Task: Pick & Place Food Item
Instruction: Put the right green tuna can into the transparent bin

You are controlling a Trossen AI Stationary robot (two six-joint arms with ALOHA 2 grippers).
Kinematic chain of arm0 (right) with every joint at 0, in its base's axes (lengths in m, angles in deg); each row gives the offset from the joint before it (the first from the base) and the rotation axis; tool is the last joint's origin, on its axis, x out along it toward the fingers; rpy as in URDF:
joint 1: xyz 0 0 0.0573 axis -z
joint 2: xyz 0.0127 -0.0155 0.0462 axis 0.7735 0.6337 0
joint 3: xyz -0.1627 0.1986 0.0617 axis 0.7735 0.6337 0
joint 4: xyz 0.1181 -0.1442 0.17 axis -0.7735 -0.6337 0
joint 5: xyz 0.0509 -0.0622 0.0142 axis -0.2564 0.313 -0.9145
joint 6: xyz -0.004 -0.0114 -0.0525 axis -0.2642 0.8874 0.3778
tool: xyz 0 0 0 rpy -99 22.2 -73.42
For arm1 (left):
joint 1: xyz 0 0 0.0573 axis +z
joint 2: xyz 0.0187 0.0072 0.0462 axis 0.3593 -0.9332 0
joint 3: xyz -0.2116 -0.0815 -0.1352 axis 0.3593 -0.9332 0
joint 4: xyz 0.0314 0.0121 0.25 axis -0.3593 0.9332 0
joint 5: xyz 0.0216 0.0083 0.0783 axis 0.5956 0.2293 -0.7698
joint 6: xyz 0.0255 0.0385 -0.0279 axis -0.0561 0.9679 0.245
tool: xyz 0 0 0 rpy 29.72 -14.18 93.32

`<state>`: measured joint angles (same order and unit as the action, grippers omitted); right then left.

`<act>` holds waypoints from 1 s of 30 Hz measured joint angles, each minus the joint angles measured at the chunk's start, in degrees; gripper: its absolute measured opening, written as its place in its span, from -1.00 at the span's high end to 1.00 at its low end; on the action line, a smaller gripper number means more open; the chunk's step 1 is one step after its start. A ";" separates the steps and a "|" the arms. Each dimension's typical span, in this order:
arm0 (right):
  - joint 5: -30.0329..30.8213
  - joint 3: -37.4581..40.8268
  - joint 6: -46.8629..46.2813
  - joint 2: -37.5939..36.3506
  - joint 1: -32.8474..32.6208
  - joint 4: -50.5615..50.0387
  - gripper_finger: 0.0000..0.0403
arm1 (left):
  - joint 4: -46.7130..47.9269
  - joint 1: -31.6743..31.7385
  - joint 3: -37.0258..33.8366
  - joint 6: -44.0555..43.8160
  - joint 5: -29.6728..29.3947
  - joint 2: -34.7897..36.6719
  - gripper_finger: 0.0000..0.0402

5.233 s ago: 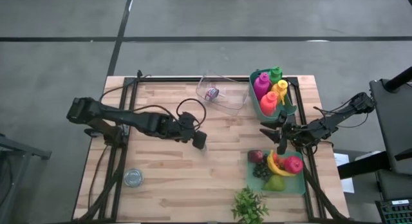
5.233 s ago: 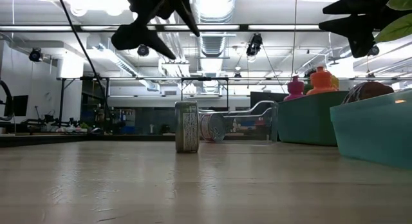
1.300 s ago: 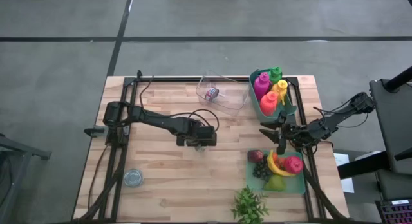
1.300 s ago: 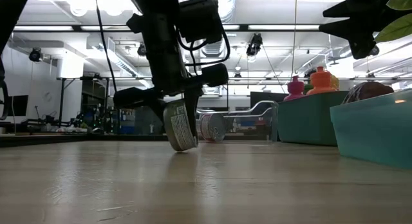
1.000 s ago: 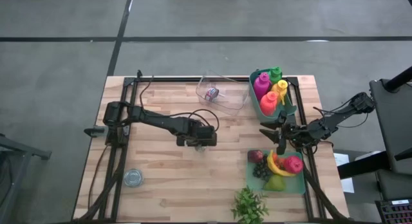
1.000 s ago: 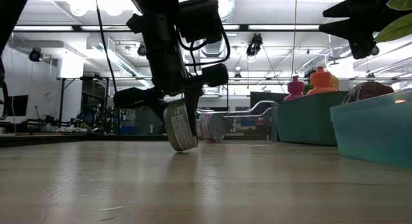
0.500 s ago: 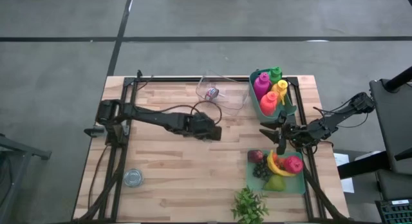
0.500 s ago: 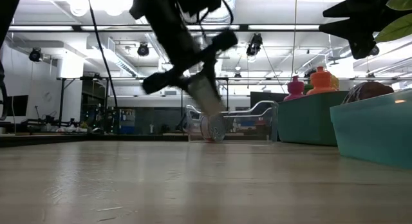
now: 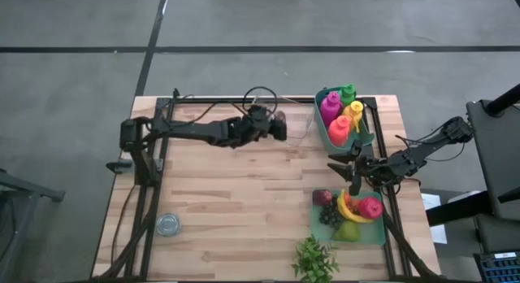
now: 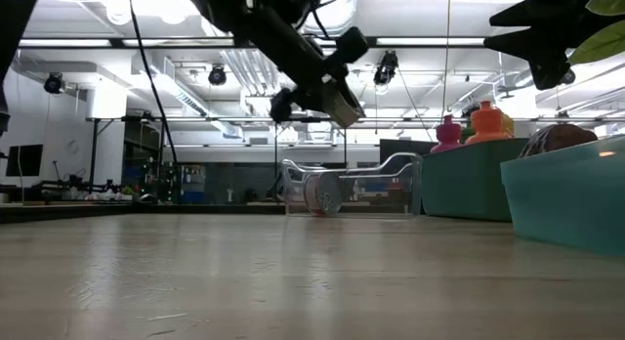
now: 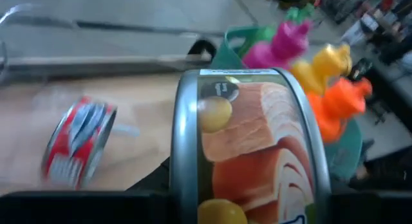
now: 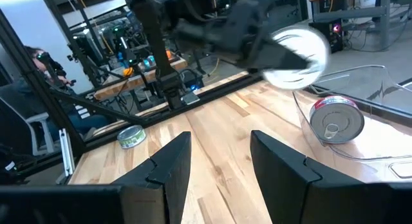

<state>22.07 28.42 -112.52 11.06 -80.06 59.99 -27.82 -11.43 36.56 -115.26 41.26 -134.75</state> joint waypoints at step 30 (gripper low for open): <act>0.00 0.00 0.01 0.00 0.01 -0.03 0.22 | 23.43 7.46 33.36 6.28 8.63 -26.68 0.35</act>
<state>22.07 28.42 -112.51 11.06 -80.05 59.96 -4.39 -3.97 69.93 -108.98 49.89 -161.43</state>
